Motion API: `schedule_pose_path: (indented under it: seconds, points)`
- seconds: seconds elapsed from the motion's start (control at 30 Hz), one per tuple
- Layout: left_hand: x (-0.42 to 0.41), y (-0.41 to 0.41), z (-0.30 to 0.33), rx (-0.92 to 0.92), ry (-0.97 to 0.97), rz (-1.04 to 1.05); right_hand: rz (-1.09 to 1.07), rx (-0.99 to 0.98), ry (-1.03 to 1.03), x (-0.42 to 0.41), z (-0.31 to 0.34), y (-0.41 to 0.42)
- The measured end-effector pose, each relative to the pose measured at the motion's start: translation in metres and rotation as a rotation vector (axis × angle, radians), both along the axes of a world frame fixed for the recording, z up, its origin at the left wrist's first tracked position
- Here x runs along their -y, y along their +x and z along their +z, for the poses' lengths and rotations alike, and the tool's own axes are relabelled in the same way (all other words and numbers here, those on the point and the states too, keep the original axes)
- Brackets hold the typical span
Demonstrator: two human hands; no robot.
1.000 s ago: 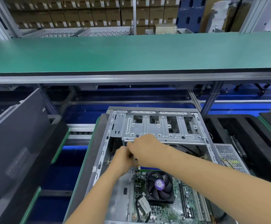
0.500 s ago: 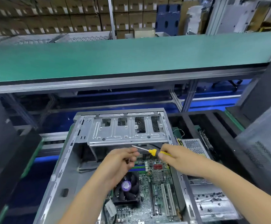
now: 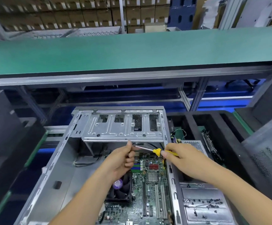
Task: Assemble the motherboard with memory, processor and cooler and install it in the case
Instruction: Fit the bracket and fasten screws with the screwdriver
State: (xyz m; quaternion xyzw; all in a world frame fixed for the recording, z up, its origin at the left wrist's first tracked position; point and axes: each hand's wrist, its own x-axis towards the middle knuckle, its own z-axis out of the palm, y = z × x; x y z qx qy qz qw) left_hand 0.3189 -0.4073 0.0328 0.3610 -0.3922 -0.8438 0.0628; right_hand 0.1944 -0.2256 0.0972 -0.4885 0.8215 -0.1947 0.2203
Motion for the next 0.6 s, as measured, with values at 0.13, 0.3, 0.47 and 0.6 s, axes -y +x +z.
schedule_pose_path:
  seconds: [0.13,0.3,0.47,0.6]
  points:
    - [-0.0009,-0.0006,-0.0014,-0.061,0.173,-0.009,-0.001,-0.019,0.018,0.0021,-0.0027,-0.0025]
    - [0.004,0.0027,0.0003,-0.166,0.313,-0.009,-0.006,-0.016,0.018,0.0035,-0.0024,-0.0034]
    - [0.005,0.0017,-0.0012,-0.161,0.252,0.105,-0.011,-0.035,0.002,0.0013,-0.0007,-0.0041]
    - [0.0034,0.0022,-0.0017,-0.119,0.262,0.133,-0.027,-0.071,0.005,0.0003,0.0023,-0.0067]
